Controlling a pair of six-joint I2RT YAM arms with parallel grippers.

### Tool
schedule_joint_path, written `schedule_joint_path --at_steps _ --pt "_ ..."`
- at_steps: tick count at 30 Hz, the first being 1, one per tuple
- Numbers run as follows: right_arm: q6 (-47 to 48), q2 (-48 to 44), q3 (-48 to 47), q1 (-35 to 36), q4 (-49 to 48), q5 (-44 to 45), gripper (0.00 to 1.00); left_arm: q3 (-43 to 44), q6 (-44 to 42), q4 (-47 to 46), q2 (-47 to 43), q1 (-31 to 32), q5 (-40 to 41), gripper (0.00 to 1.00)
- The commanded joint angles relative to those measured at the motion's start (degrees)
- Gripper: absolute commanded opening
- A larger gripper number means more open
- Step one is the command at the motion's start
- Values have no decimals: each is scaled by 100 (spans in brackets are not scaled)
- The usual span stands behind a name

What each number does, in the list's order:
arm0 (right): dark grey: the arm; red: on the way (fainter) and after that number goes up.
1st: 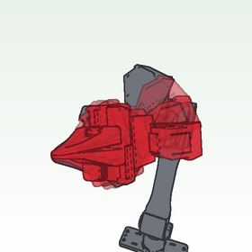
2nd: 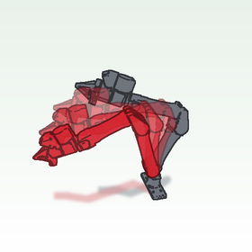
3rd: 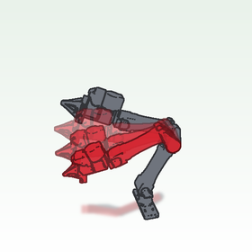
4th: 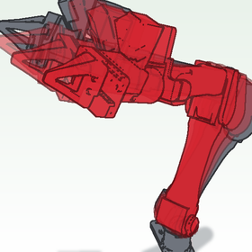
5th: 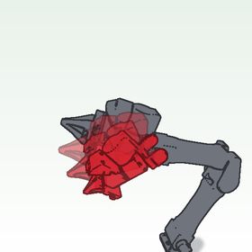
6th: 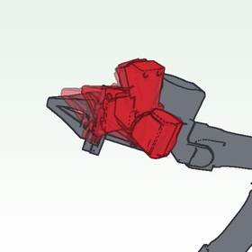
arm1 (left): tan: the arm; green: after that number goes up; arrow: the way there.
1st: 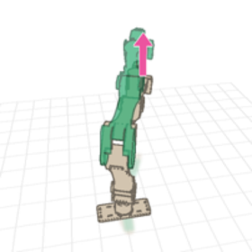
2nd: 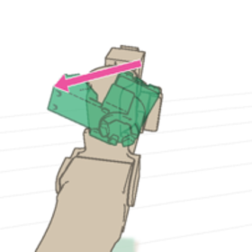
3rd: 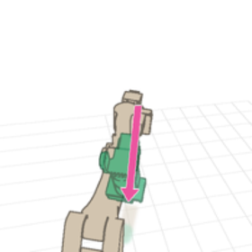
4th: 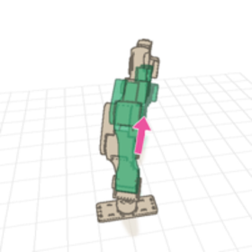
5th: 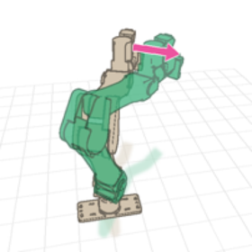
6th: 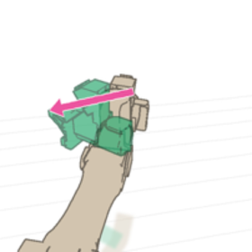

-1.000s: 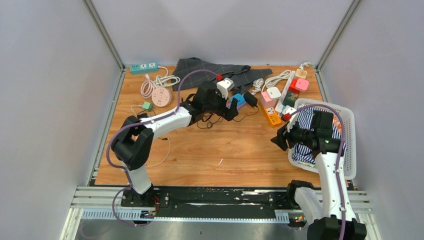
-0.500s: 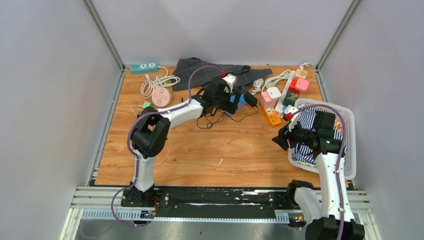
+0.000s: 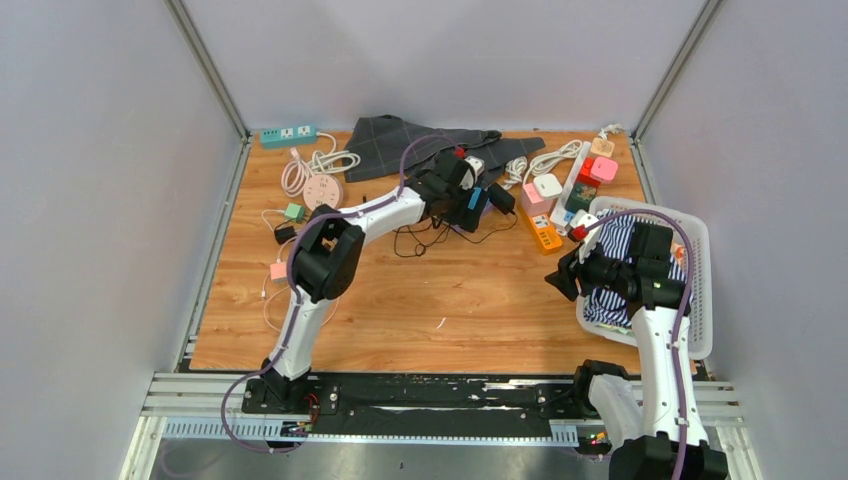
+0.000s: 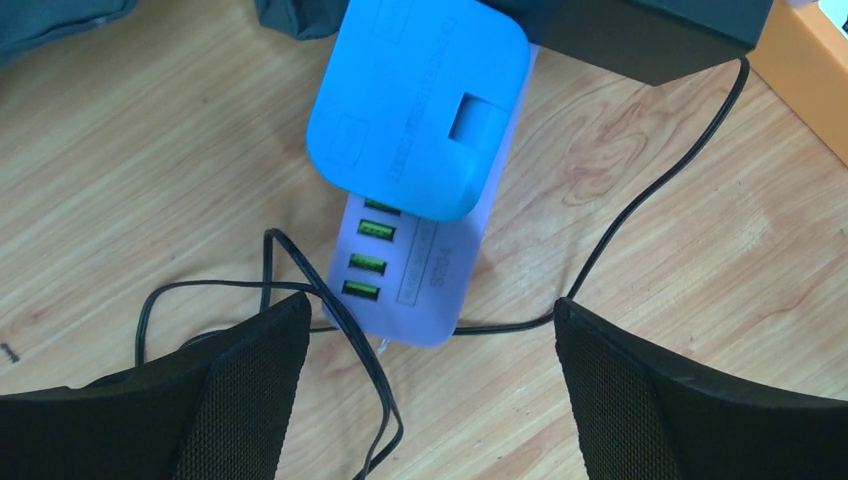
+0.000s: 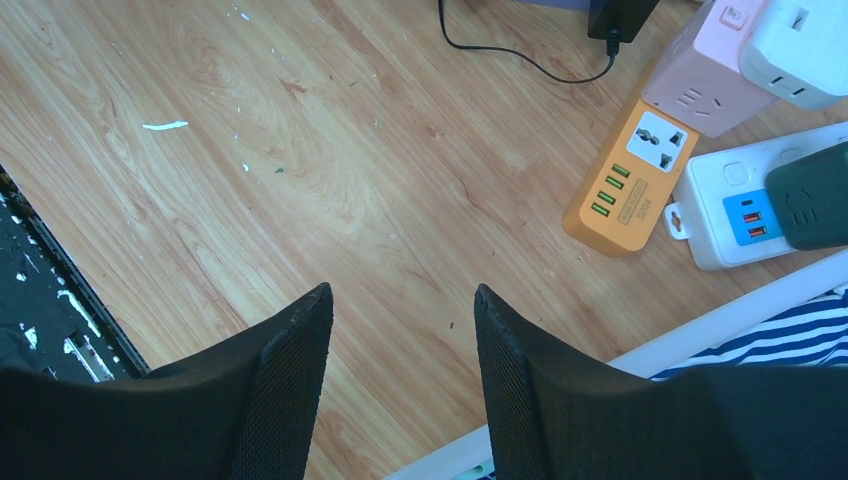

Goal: Pull the plug off the socket
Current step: Move the socket to the center of the board.

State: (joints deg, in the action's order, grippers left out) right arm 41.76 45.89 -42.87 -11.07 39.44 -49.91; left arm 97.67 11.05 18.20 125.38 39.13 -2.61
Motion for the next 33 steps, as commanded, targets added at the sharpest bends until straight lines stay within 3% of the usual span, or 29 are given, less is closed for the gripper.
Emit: schedule_joint_path --at_steps 1,5,12,21,33 --pt "-43 -55 33 -114 33 -182 56 612 -135 697 405 115 -107 90" --pt "-45 -63 42 -136 33 -201 56 854 -147 890 565 129 -124 84" --pt "-54 -63 42 -163 33 -229 56 945 -114 971 646 129 -81 83" --pt "-54 -74 36 -179 48 -247 56 931 -75 1006 681 129 -172 67" --pt "-54 -73 26 -198 55 -265 56 483 -70 779 211 129 -606 27"
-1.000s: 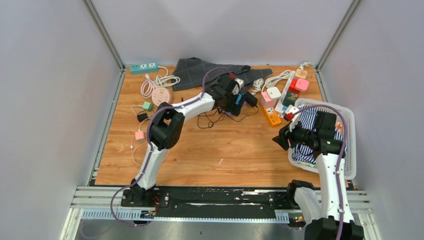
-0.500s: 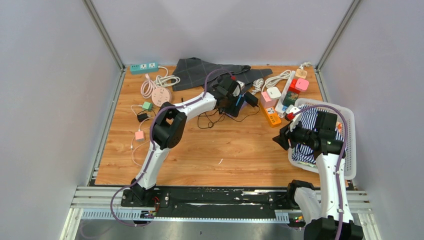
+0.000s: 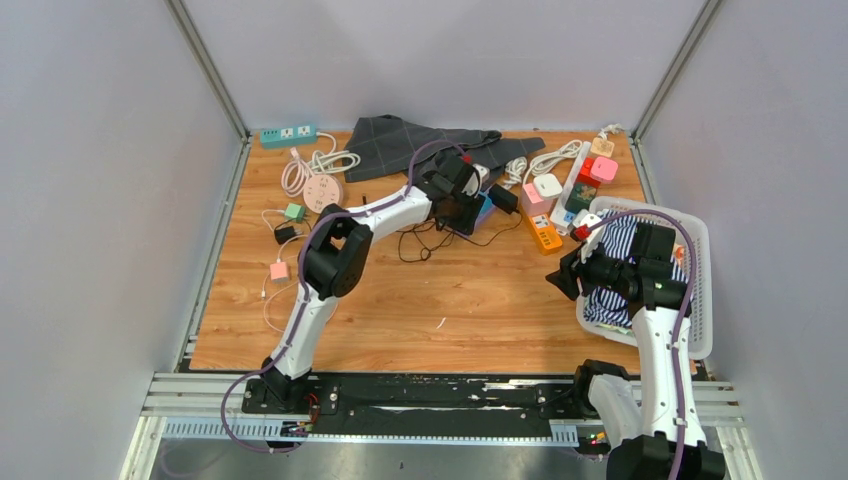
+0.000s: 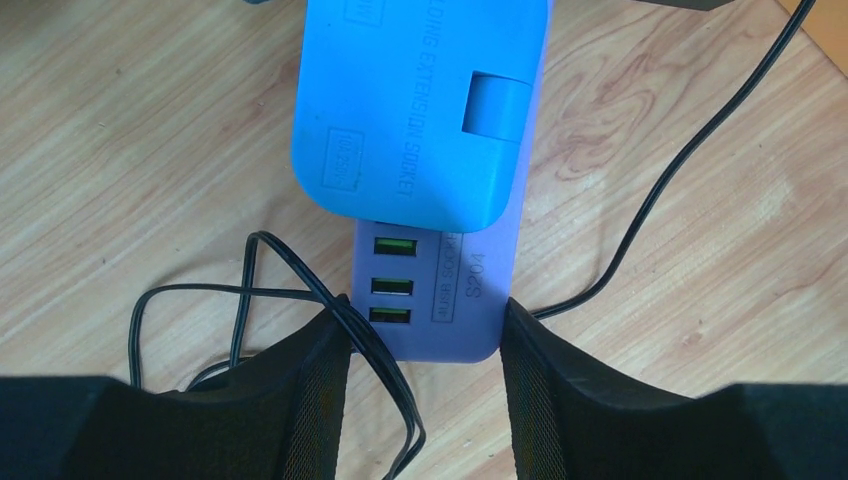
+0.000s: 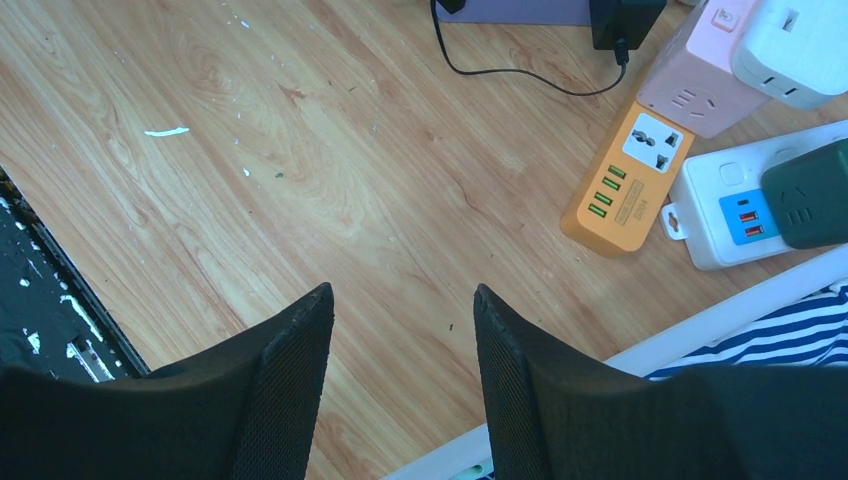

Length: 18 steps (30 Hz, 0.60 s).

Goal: Pull the plug off the socket
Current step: Move the socket to the center of the board.

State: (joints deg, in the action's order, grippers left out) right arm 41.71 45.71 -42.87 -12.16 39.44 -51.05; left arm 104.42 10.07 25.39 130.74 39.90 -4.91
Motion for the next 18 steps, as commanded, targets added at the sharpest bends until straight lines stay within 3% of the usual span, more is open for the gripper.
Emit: schedule_joint_path --at_steps 1,7,15,18 --pt "-47 -62 25 -87 55 -151 56 -182 57 132 -378 53 -433 27" --pt "-41 -123 16 -93 70 -168 56 -453 449 545 -777 53 -1077 22" --pt "18 -292 -8 -91 124 -305 56 -1812 728 341 -1676 259 -971 17" --pt "45 -362 -4 -89 142 -326 56 -2641 906 -225 -2266 523 -872 16"
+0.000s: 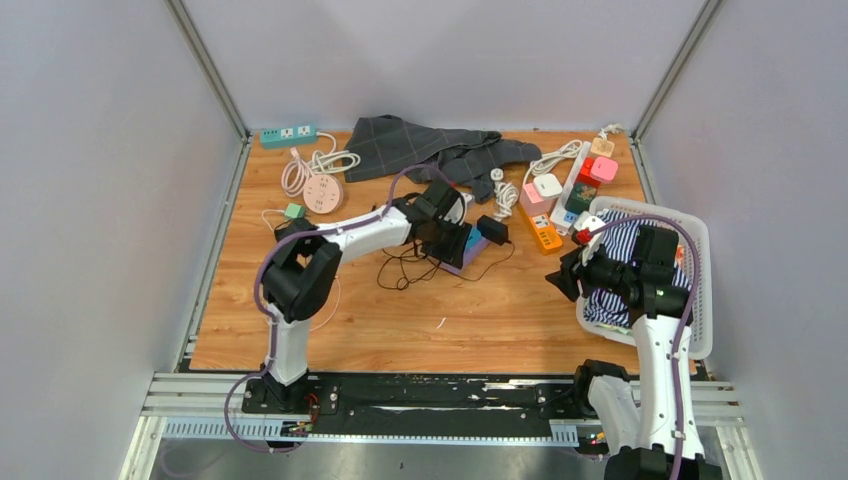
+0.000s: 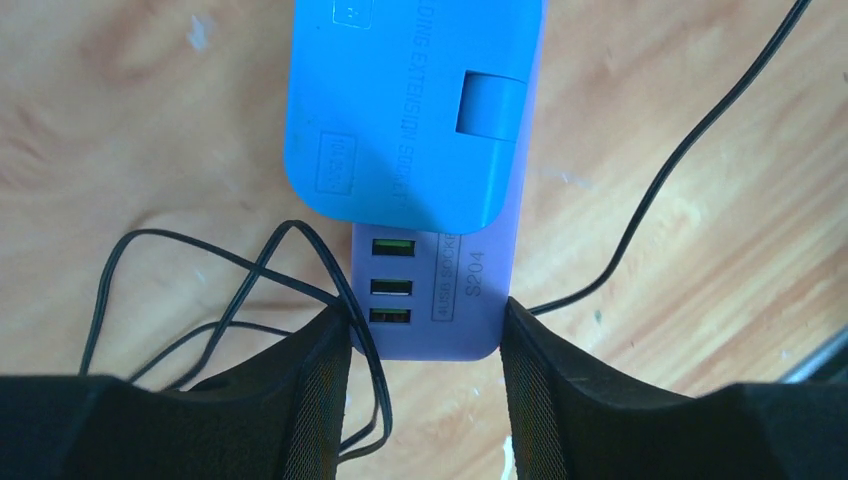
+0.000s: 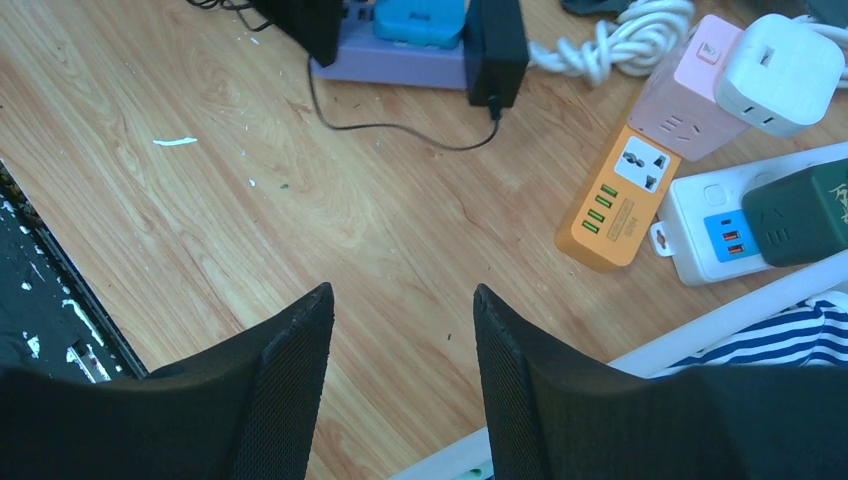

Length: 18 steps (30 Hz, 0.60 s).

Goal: Pull the plug off the socket
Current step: Move the socket to the center of the board.

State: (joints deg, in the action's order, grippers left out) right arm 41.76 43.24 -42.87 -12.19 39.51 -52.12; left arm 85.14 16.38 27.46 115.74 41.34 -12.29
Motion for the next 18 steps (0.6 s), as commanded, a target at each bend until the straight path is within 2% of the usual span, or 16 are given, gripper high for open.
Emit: schedule_joint_path --at_steps 1,5,13,18 --pt "47 -136 2 -82 144 -250 56 -977 281 -564 -923 489 -78 16" --pt "216 -130 24 -51 263 -426 56 -1726 209 -732 -1291 1016 267 16" --pt "401 63 18 44 463 -548 58 -2565 308 -1448 -1448 1709 640 19" --pt "1038 380 42 292 916 -813 65 -2708 222 -1608 -1459 2051 966 27"
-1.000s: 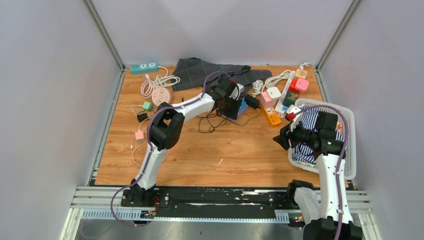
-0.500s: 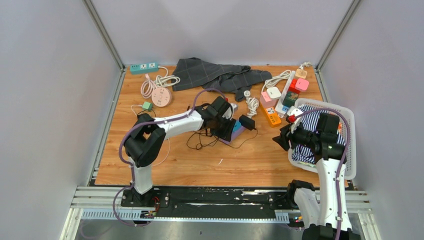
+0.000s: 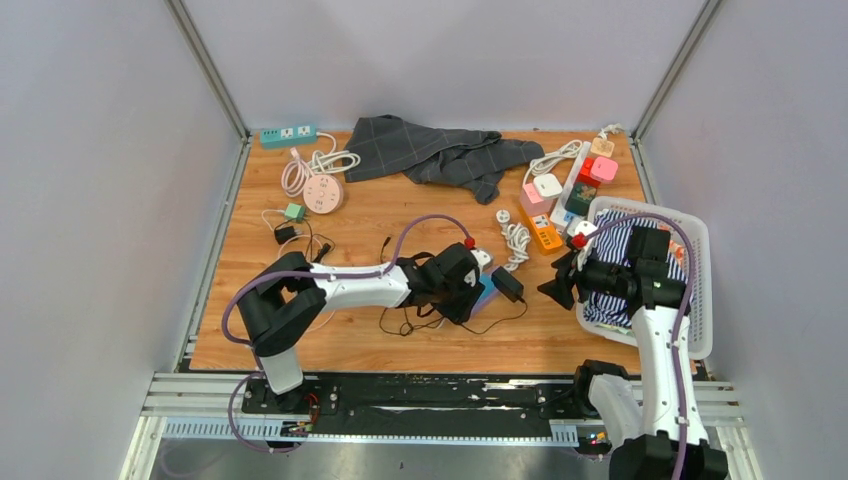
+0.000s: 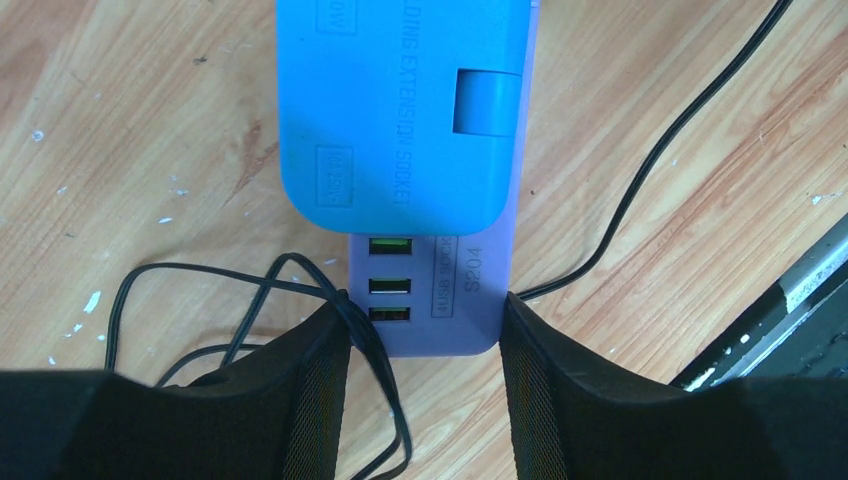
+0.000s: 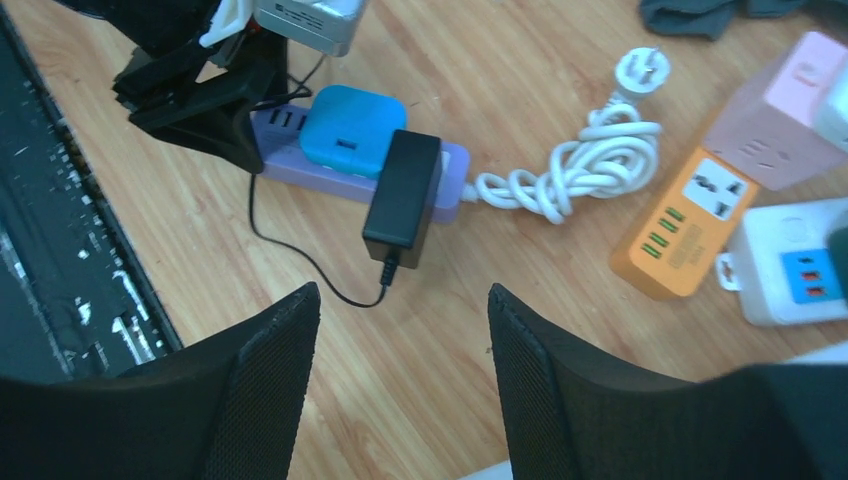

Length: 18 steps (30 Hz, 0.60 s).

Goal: Pull the plug off the socket
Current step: Move the socket to the center of the board.

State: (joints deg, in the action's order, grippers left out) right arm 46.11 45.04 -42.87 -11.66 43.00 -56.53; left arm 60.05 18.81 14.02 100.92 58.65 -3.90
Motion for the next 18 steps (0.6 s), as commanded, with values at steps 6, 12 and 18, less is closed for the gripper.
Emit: schedule_joint_path --at_steps 6,12,18 --pt "662 296 94 470 494 -231 71 -550 -70 -578 -401 471 381 53" --pt "414 534 88 972 251 359 72 -1079 -140 -1152 -903 472 325 81" --pt "239 741 51 1560 77 857 72 -1556 -184 -1555 -1533 472 219 100"
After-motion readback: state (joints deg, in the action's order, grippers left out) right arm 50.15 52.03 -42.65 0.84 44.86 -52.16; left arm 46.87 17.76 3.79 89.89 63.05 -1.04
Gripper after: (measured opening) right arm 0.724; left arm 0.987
